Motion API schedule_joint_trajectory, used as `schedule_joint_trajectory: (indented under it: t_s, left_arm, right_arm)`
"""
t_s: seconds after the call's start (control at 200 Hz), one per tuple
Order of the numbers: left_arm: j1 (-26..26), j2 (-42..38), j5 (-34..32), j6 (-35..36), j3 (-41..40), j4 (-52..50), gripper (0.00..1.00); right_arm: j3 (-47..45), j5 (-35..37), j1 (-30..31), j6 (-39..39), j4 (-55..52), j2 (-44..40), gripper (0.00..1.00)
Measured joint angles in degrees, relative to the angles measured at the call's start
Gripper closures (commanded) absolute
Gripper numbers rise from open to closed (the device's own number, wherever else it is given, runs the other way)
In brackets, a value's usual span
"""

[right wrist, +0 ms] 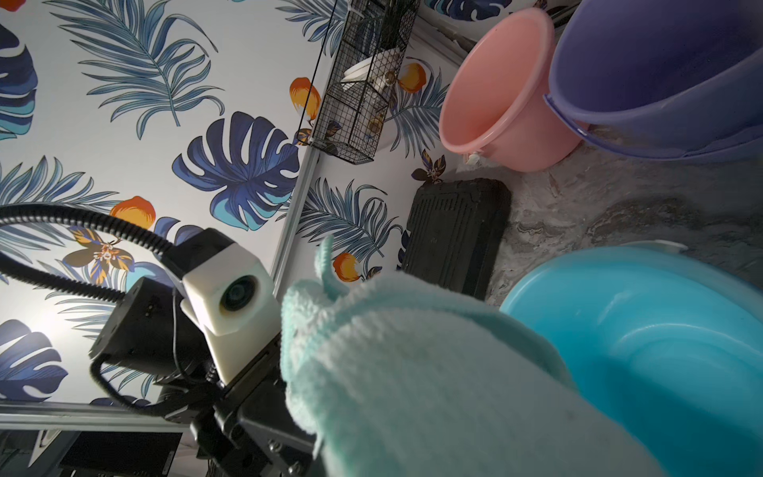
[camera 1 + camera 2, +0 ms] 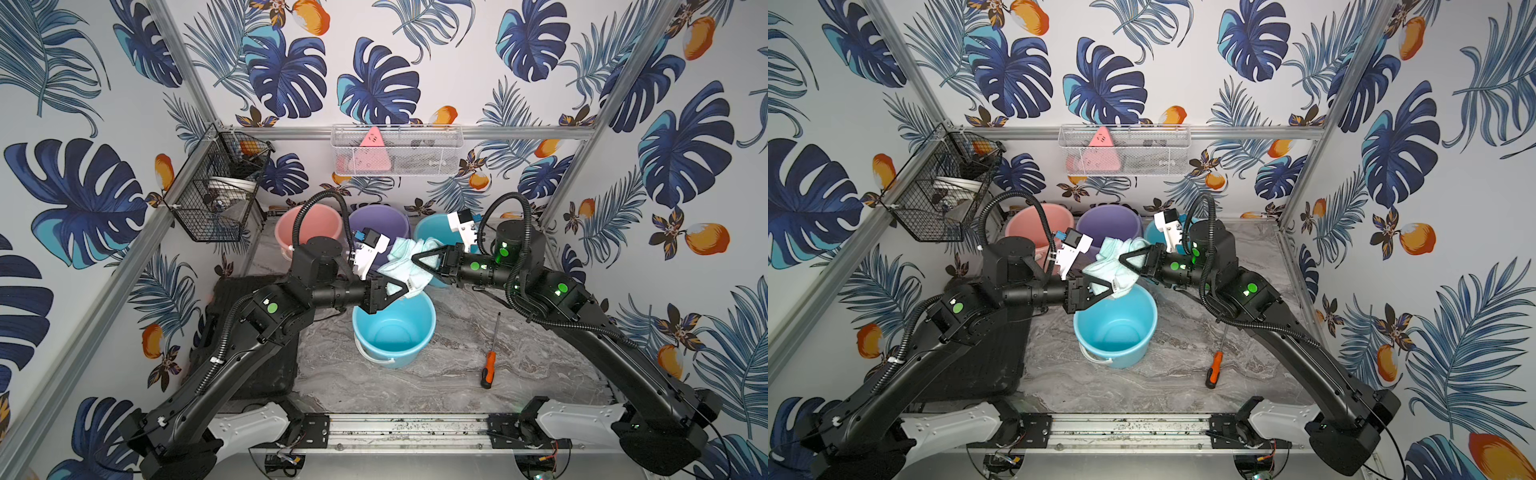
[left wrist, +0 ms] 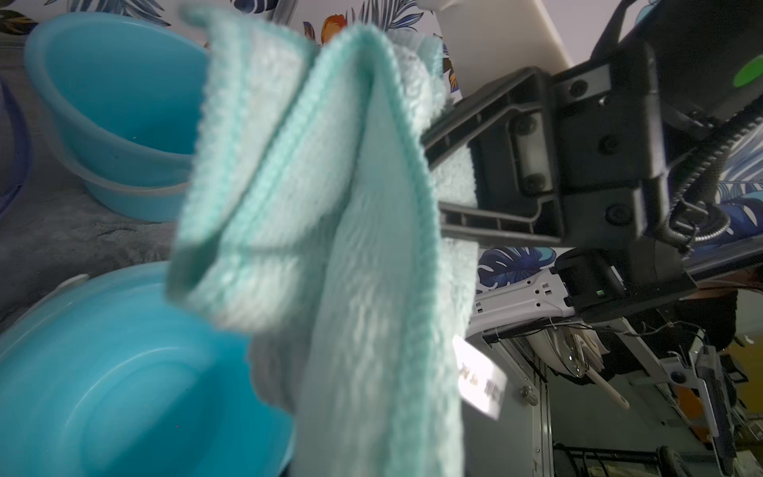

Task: Wipe the inside of the bucket with a cloth
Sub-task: Adjust the cleaning item, then wipe the dirt from the bucket.

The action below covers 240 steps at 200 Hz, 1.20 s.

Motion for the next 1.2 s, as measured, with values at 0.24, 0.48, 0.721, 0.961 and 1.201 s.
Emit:
schedule_joint_trajectory:
  t_s: [0.24, 0.48, 0.721, 0.961, 1.201]
  left_arm:
    - [0.28, -2.23, -12.92, 1.97, 1.81, -11.28, 0.56]
    - [2.21, -2.97, -24.81, 2.19, -0.15, -24.28, 0.53]
    - [6.21, -1.81, -27.47, 0.90, -6.03, -29.03, 0.49]
    - [6.80, 1.57, -22.36, 0.48, -10.58, -25.38, 0.48]
    - [7.82, 5.18, -21.24, -0.13, -13.33, -21.79, 0.55]
  right_arm:
    - [2.34, 5.79, 0.02, -4.35, -7.06, 1.05, 1.00]
    - [2.36, 9.40, 0.85, -7.39, -12.94, 2.21, 1.00]
    - [2.25, 12.63, 3.54, -10.03, -17.46, 4.63, 1.00]
    - [4.04, 17.57, 8.83, -13.18, -21.44, 8.72, 1.00]
    - [2.73, 20.61, 11.85, -15.93, -22.29, 12.11, 1.00]
